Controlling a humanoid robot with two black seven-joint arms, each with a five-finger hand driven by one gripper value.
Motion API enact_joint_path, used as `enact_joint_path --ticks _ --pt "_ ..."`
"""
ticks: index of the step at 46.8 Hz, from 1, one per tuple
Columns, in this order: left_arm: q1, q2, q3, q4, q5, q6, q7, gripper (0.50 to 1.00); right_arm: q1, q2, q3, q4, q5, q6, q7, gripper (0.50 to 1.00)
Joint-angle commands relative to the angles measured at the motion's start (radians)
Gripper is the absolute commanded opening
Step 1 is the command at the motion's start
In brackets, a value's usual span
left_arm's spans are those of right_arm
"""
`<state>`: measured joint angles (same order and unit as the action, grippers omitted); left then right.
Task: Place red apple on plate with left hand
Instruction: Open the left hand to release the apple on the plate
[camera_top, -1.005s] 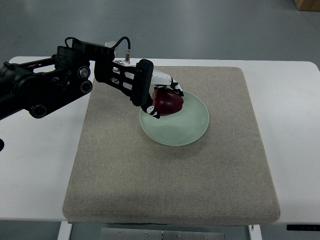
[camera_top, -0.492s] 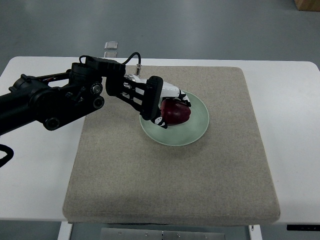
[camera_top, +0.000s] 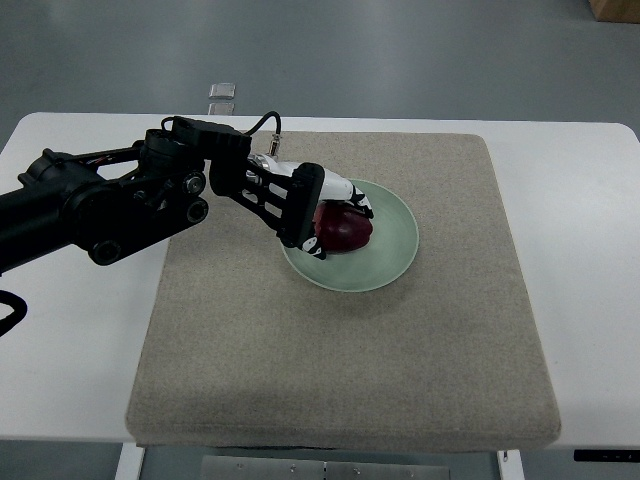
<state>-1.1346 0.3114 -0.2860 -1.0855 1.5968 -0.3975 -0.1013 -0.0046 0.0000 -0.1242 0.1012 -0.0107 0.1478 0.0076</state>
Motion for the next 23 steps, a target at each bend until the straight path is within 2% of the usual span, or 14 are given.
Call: enact_joint_path --ticks 1,5,13,23 --pt "-0.001 0.000 -0.002 0.001 -0.003 0.000 0.000 0.973 0.000 0.000 0.000 0.000 0.000 -0.001 0.000 0.964" --pt "-0.001 0.003 -0.004 0.001 -0.014 0.000 0.000 0.994 0.000 0.000 0.000 0.000 0.000 -0.001 0.000 0.964" --pt "-0.002 0.009 -0.021 -0.002 -0.066 0.008 -0.001 0.996 0.000 0.000 0.000 0.000 0.000 -0.001 0.000 0.964" --pt "-0.022 0.066 -0.032 0.013 -0.377 0.026 -0.001 0.996 0.000 0.000 0.000 0.000 0.000 0.001 0.000 0.964"
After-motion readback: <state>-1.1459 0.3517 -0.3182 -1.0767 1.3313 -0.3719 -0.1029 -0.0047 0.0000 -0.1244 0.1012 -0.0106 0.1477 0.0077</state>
